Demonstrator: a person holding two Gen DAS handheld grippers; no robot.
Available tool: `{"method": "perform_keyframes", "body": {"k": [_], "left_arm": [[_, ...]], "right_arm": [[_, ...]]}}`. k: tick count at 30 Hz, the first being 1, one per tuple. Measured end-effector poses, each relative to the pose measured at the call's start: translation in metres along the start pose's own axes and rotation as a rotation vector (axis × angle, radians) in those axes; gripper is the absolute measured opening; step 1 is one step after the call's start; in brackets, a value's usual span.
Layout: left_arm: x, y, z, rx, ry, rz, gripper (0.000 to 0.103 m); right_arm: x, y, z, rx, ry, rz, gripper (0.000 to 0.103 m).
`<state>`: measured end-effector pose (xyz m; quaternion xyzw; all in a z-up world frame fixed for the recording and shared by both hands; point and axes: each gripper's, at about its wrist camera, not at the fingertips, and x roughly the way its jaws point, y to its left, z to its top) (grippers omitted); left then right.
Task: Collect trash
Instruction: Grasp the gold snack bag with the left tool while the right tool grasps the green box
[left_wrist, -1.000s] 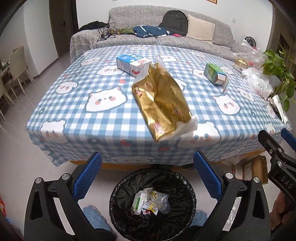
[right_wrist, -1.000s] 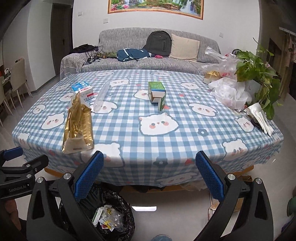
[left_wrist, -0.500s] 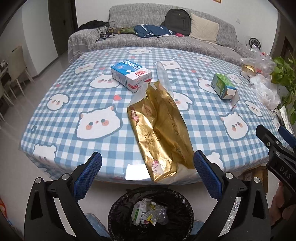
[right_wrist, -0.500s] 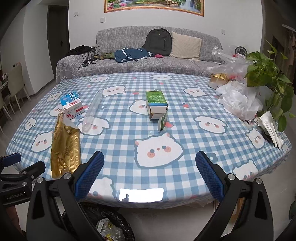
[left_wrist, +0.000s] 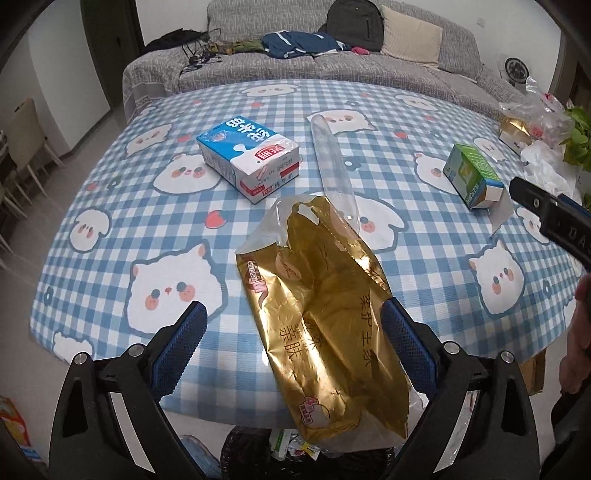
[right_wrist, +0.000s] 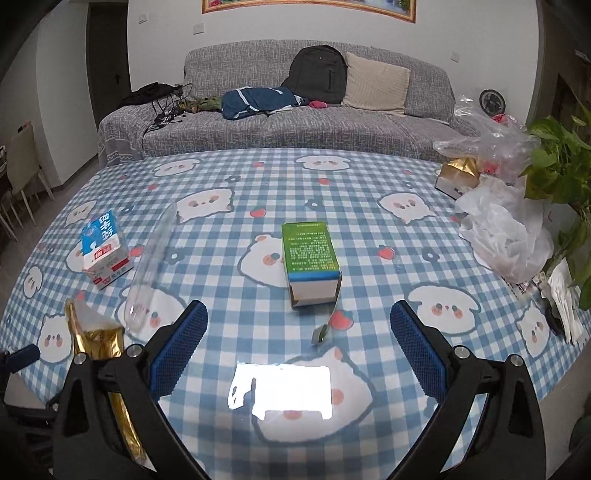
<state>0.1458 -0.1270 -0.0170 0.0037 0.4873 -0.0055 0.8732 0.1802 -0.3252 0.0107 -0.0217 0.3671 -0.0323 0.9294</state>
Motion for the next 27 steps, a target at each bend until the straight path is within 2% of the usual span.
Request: {"method": "perform_keyframes", "body": {"k": [4,9,12,17,19,20,22,26,27], "left_arm": [[0.009,-0.004,0.007,0.010,0.016,-0.015,0.087],[0.015,-0.007,0.016,0.025,0.024,-0.028,0.077],[0.019,-0.004,0.019,0.025,0.031,-0.027,0.069],[0.028,0.000,0.020,0.016,0.059,-0.045,0.050],[0.031,-0.003,0.019,0.027,0.068,-0.055,0.036],[0.031,-0.004,0.018,0.035,0.071,-0.063,0.033],[0.032,-0.007,0.017,0.048,0.076,-0.071,0.015],[0.032,-0.008,0.016,0.054,0.070,-0.070,0.005],[0.031,-0.006,0.016,0.049,0.069,-0.074,0.004]], "right_arm": [[0.029,-0.004,0.019,0.015,0.025,0.000,0.095],[0.066,-0.006,0.028,0.057,0.079,0.018,0.088],[0.081,0.001,0.032,0.041,0.093,-0.018,0.084],[0.100,0.006,0.029,0.039,0.134,-0.024,0.072],[0.102,0.005,0.028,0.048,0.140,-0.025,0.068],[0.102,0.005,0.028,0.051,0.142,-0.025,0.065],[0.104,0.003,0.027,0.050,0.146,-0.031,0.059],[0.108,0.000,0.025,0.060,0.159,-0.028,0.045],[0.108,0.001,0.025,0.059,0.156,-0.027,0.045]]}}
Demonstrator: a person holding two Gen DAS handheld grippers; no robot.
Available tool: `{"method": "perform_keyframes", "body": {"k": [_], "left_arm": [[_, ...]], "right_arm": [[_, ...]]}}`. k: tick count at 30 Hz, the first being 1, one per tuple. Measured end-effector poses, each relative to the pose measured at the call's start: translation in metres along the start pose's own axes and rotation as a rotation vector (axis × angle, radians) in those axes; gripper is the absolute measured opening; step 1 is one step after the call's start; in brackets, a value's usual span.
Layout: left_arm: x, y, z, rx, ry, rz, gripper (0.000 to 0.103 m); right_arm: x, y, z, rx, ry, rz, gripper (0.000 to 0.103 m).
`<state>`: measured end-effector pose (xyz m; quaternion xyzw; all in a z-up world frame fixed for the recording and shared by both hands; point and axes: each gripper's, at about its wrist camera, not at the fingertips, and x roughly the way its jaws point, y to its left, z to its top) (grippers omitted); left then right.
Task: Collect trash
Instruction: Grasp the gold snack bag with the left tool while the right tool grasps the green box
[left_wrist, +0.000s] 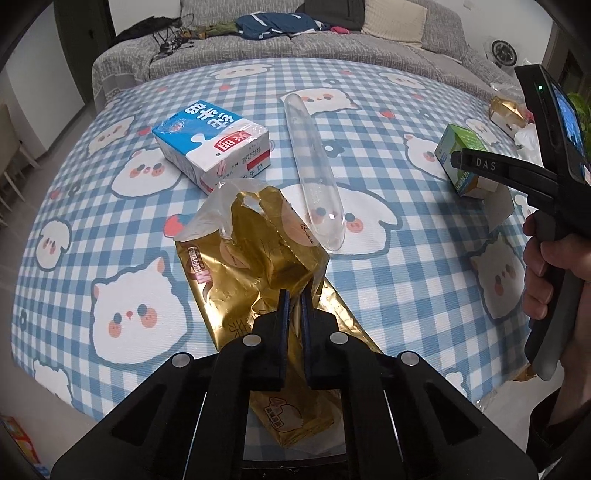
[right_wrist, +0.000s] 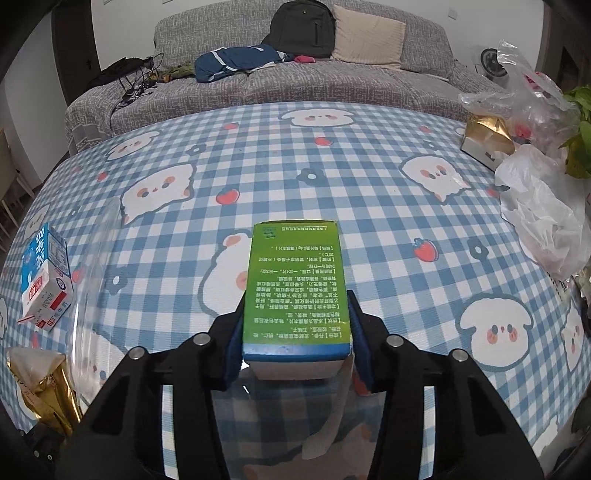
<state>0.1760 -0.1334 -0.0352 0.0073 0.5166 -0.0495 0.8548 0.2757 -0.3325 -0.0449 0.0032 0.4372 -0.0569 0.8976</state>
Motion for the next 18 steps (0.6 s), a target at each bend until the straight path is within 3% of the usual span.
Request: {"method": "perform_keyframes", "body": {"k": [18], "left_arm": [[-0.014,0.002,-0.003,0.023,-0.052,-0.020,0.002]], "right_arm": [[-0.025,-0.002,-0.014,0.002,-0.026,0.003,0.044]]}}
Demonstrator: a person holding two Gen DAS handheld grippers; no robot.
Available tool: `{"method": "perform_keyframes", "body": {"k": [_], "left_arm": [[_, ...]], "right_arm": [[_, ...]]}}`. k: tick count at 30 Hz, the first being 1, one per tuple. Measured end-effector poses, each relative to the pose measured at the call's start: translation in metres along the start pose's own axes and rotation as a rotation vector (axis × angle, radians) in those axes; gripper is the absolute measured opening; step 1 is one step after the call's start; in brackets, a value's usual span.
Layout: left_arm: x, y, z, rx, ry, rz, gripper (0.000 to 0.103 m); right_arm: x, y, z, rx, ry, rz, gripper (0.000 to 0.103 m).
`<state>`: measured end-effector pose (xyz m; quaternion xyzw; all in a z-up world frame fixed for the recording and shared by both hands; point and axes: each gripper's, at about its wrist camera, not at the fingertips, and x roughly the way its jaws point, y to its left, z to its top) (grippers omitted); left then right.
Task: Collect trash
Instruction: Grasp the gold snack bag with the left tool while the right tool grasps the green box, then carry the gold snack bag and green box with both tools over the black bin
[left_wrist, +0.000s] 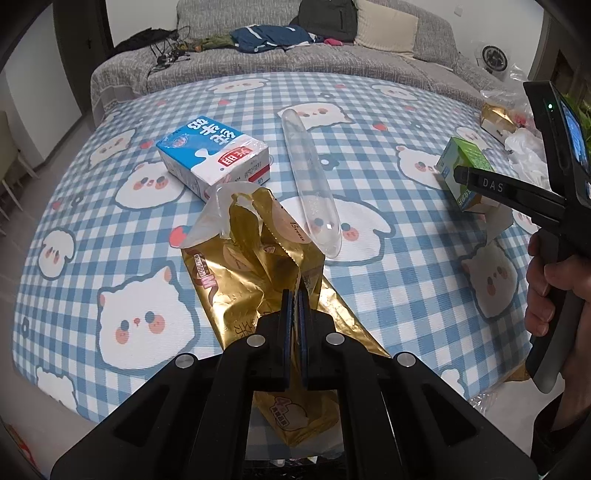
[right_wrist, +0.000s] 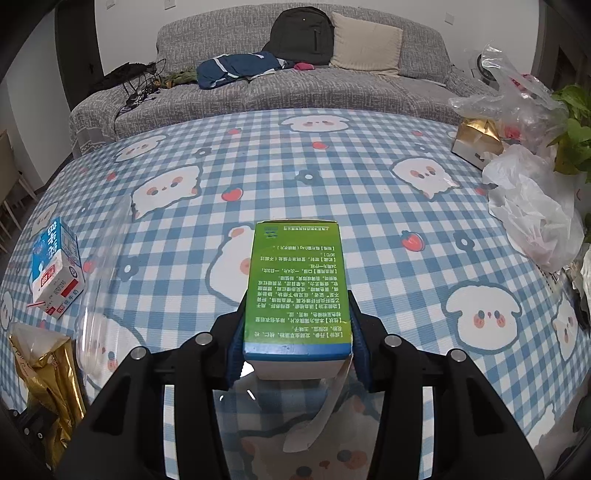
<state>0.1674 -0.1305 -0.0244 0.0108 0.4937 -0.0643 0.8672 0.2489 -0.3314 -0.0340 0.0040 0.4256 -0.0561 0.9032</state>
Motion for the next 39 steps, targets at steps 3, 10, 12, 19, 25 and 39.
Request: {"method": "perform_keyframes", "body": {"k": [3,10,12,19,25,39], "left_arm": [[-0.008,-0.002,-0.003,0.006,-0.021,-0.008,0.002],[-0.024,-0.004,-0.019,0.019,-0.028,-0.012,0.002],[-0.028,-0.003,-0.023,0.013,-0.026,-0.015,0.002],[-0.043,-0.008,-0.041,0.016,-0.026,-0.024,0.002],[-0.055,-0.015,-0.055,0.037,-0.028,-0.035,0.002],[-0.085,-0.026,-0.087,0.054,-0.048,-0.060,0.002]], "right_arm": [[-0.007,-0.002,-0.006,0.017,0.012,0.038,0.044],[-0.030,-0.005,-0.025,-0.008,-0.005,0.004,0.044],[-0.035,-0.009,-0.032,-0.018,-0.008,-0.009,0.044],[-0.058,-0.023,-0.054,-0.014,-0.005,-0.037,0.044],[-0.083,-0.021,-0.071,-0.042,-0.020,-0.035,0.044],[-0.124,-0.019,-0.110,-0.053,-0.034,-0.034,0.044]]}}
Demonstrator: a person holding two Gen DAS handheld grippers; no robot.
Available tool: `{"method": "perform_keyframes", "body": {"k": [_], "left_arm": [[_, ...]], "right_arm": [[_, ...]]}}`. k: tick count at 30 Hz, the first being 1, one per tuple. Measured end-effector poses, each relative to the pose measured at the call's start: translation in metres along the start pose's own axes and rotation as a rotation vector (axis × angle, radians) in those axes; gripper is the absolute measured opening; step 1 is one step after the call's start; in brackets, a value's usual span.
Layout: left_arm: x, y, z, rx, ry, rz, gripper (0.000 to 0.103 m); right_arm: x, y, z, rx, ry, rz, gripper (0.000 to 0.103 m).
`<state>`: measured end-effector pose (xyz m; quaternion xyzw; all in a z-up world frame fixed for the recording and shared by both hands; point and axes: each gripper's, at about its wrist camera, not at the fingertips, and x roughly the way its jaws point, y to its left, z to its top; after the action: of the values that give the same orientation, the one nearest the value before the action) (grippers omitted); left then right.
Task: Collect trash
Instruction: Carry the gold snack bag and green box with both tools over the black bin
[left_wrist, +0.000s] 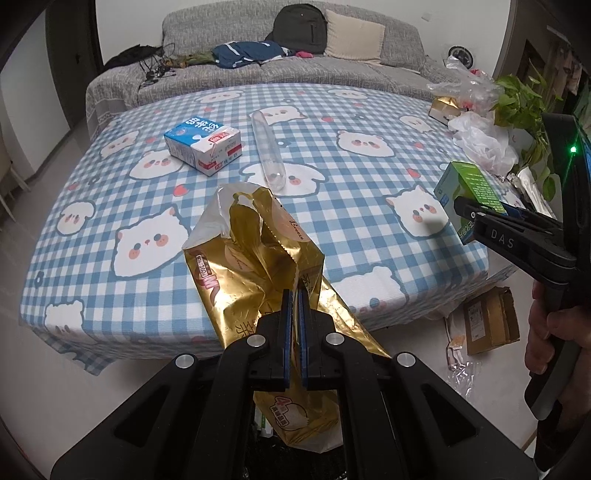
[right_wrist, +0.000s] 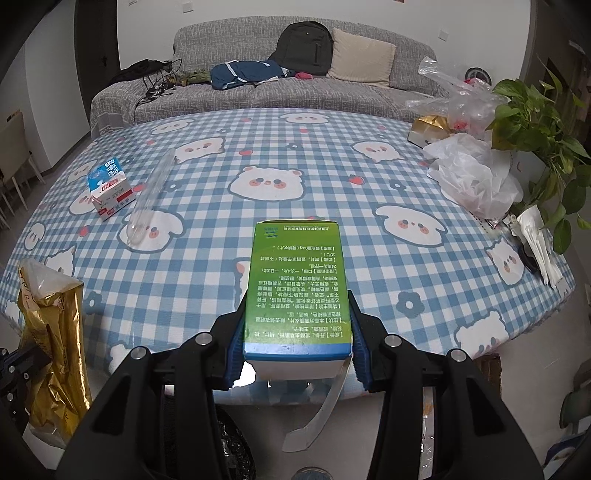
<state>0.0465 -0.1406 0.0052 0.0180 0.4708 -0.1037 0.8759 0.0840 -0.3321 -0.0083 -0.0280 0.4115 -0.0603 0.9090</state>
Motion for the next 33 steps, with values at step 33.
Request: {"method": "perform_keyframes", "body": {"k": [33], "left_arm": [[-0.025,0.002,-0.104,0.029,0.009,0.004,0.002]], "right_arm": [[-0.067,0.024,-0.136,-0.033,-0.002,0.051,0.044]]}}
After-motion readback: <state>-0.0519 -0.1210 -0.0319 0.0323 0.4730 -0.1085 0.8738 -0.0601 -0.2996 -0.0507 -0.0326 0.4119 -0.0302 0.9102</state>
